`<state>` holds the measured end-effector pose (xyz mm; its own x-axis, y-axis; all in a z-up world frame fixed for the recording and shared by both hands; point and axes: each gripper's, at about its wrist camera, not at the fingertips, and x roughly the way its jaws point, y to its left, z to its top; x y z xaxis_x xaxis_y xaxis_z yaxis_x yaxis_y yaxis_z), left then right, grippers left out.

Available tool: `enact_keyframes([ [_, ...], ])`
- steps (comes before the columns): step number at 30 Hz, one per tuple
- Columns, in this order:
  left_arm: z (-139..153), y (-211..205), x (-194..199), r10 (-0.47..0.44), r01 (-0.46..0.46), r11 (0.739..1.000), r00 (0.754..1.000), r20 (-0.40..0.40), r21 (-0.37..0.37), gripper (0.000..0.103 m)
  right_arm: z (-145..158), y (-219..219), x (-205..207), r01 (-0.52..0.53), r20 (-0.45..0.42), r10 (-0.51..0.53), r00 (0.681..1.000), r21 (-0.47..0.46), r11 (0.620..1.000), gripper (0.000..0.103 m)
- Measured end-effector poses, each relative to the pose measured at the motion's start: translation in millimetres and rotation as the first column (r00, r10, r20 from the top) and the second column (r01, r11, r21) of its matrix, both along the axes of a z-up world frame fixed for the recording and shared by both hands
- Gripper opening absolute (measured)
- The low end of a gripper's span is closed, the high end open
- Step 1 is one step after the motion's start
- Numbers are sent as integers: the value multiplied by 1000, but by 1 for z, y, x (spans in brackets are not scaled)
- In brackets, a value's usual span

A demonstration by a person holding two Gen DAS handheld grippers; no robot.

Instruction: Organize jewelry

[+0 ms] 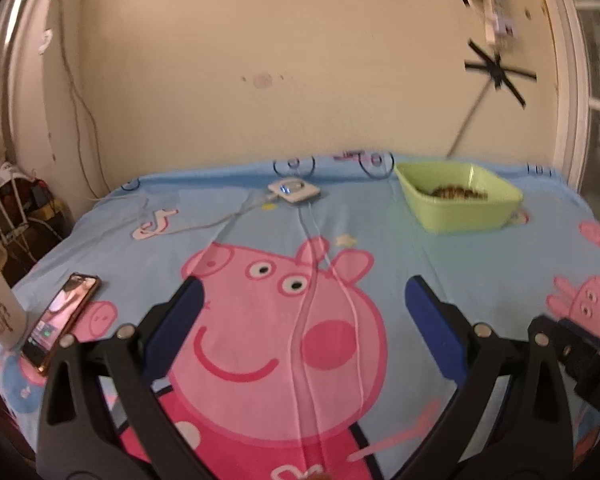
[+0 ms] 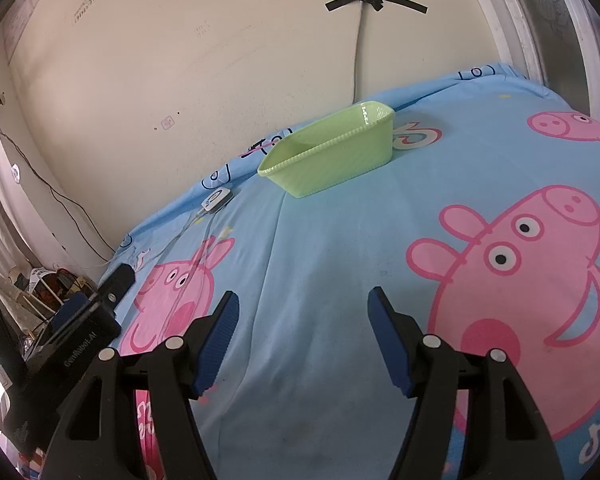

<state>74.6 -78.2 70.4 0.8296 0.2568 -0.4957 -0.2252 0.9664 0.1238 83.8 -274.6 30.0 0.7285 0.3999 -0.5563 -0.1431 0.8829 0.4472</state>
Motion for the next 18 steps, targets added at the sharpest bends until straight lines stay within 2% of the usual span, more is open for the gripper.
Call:
enact_keyframes([
  [3,5,-3,0,-24,25,999,999,-38,35,97,1,0,-1,-2,2,2,1000,1,1000,43],
  [7,16,-6,-8,-47,48,998,999,-14,41,97,1,0,-3,-2,5,2,1000,5,1000,43],
  [12,16,-12,-7,-87,89,995,994,-63,39,97,1,-1,-4,-2,9,2,1000,10,1000,43],
  [18,13,-19,-5,-57,64,995,994,-93,75,97,2,-1,-5,1,9,-1,1000,10,1000,43],
])
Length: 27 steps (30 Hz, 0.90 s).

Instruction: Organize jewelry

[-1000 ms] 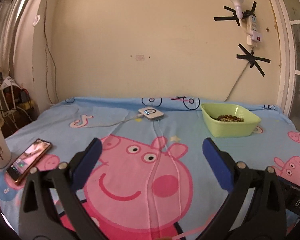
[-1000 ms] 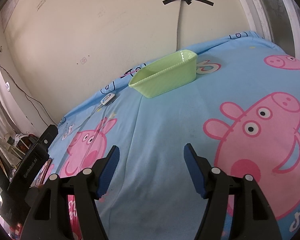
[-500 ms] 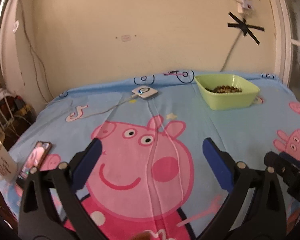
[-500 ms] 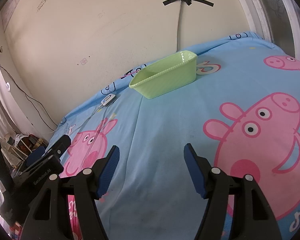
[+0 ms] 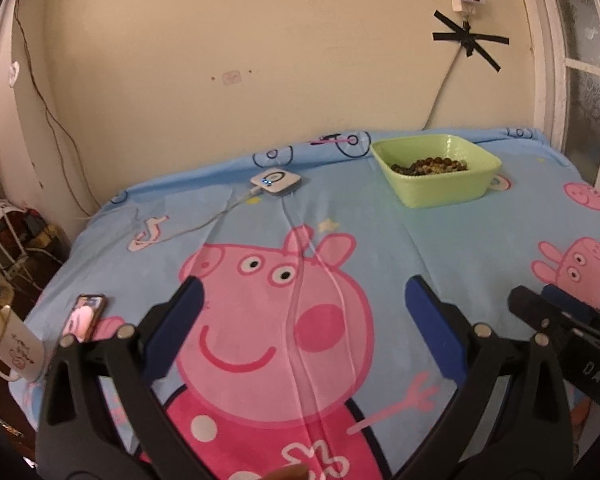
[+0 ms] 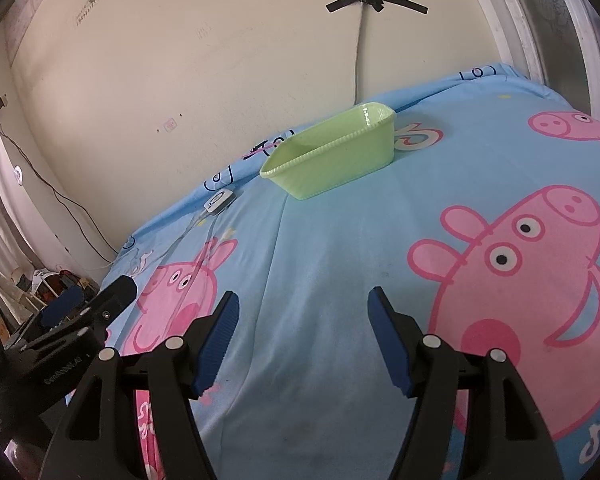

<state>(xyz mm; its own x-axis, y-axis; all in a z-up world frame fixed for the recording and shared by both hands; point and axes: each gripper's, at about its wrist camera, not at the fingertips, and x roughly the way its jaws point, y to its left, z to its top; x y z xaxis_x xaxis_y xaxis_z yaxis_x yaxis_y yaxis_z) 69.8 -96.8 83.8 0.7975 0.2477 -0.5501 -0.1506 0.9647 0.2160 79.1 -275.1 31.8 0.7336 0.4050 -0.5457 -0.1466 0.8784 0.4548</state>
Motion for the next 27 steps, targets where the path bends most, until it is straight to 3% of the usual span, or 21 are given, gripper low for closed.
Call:
enact_keyframes([
  [4,-1,-3,0,32,-32,999,999,-4,37,97,0,-1,0,0,8,0,1000,5,1000,43],
  [27,-24,-12,8,2,3,999,993,-120,39,97,2,-10,-1,5,11,-5,1000,59,998,43],
])
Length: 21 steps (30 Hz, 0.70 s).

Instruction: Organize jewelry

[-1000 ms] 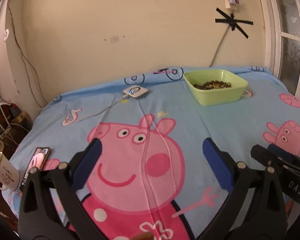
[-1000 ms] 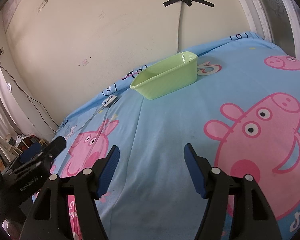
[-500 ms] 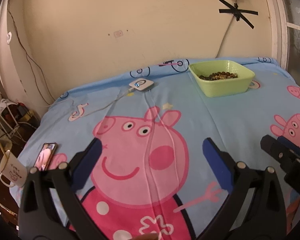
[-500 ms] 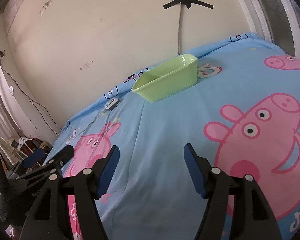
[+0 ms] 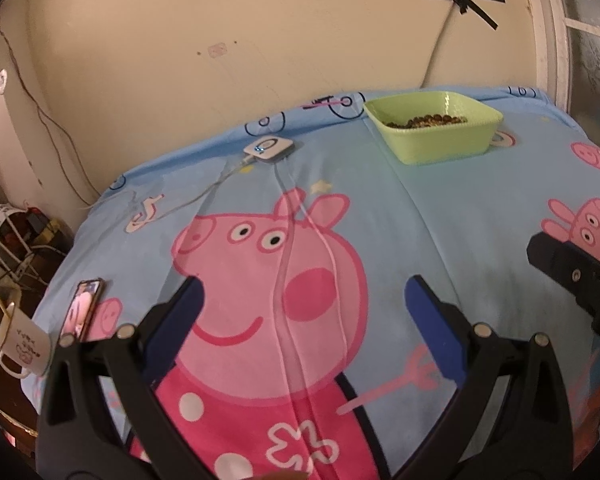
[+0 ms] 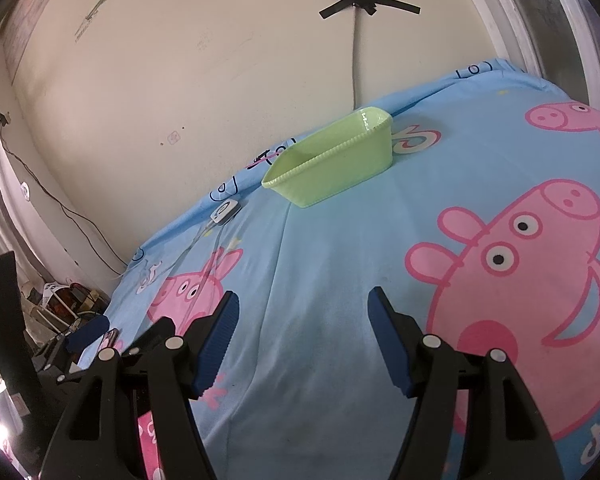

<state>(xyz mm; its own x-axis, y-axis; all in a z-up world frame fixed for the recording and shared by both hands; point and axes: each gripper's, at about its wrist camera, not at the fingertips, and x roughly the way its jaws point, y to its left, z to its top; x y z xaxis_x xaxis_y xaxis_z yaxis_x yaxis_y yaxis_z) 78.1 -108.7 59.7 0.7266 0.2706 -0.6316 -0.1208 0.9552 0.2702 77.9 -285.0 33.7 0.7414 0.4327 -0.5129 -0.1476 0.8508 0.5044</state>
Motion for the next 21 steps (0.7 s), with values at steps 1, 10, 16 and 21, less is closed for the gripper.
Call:
enact_keyframes([
  [1,-1,-1,0,-4,4,1000,1000,-4,1,97,0,0,1,-1,-1,1,1000,1,1000,43],
  [10,-3,-5,1,-13,13,1000,1000,-19,5,97,-1,1,0,1,-4,-1,1000,3,1000,43],
  [16,-4,-5,0,-15,15,1000,1000,-21,5,97,-1,1,0,2,-3,-2,1000,5,1000,43],
  [21,-7,-4,1,-18,19,1000,999,-26,5,97,-1,2,-1,3,-2,-3,1000,5,1000,43],
])
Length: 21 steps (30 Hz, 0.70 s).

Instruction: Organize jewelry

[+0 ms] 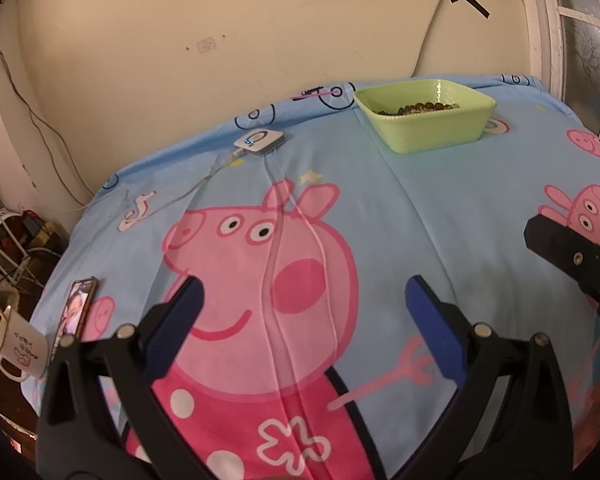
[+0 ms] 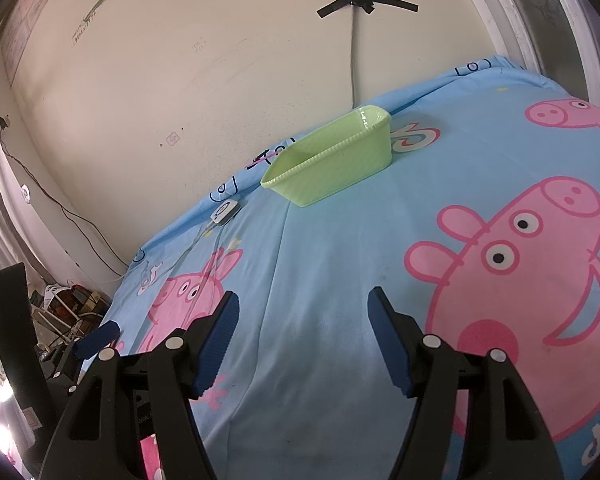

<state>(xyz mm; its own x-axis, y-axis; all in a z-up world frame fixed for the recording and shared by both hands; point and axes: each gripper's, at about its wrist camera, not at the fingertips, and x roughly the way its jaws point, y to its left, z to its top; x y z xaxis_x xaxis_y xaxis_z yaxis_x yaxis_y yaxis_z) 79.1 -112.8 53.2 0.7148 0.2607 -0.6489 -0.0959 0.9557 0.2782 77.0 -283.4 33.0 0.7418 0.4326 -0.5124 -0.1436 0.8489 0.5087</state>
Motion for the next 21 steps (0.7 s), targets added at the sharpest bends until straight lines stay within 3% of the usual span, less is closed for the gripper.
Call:
enact_keyframes([
  [21,-10,1,10,-61,53,995,994,-88,-90,97,1,1,0,10,1,-10,1000,-6,1000,43],
])
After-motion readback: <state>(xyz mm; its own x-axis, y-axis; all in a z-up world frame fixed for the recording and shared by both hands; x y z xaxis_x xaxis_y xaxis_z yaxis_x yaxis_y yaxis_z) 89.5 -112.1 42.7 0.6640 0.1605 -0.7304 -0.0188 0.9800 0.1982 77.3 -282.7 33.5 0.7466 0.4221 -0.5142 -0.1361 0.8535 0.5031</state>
